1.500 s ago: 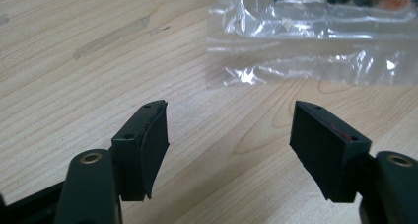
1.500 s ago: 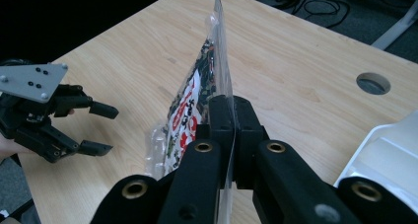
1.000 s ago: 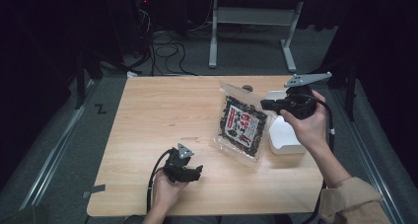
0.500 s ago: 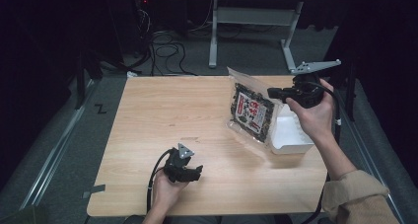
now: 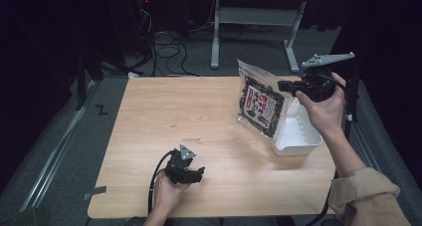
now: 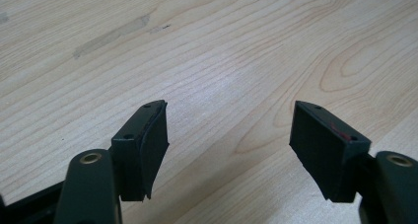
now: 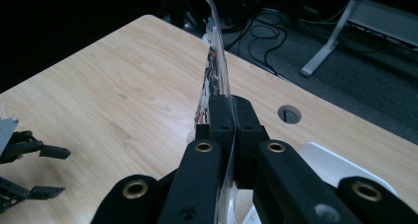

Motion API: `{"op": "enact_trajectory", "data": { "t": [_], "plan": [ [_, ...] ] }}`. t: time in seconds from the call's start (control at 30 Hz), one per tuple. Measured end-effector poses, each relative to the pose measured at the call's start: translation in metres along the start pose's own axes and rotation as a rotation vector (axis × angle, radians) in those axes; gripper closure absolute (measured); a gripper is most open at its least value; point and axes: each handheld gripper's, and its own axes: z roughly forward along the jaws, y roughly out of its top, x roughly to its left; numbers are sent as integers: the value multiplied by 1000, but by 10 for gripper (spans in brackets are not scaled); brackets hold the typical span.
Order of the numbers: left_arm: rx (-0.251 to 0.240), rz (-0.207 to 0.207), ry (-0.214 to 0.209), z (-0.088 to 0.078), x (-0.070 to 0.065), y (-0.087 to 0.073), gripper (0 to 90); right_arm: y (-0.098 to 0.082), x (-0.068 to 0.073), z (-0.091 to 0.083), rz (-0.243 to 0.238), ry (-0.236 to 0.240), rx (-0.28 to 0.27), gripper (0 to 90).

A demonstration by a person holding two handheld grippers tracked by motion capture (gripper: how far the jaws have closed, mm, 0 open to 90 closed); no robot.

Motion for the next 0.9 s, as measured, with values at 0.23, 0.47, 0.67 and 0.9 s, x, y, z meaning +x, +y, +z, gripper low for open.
{"op": "enact_trajectory", "data": {
  "t": [0.23,0.47,0.67,0.9],
  "plan": [
    [1,-1,1,0,0,0,311,1,-10,-8,15,-40,-7,900],
    [1,-2,0,-1,1,-1,311,4,-20,-20,22,-74,-31,900],
    [0,-2,2,0,0,0,311,4,-28,-27,22,-114,-36,900],
    [8,1,4,1,1,-1,311,-7,-41,-33,52,-136,-35,900]
  ]
}}
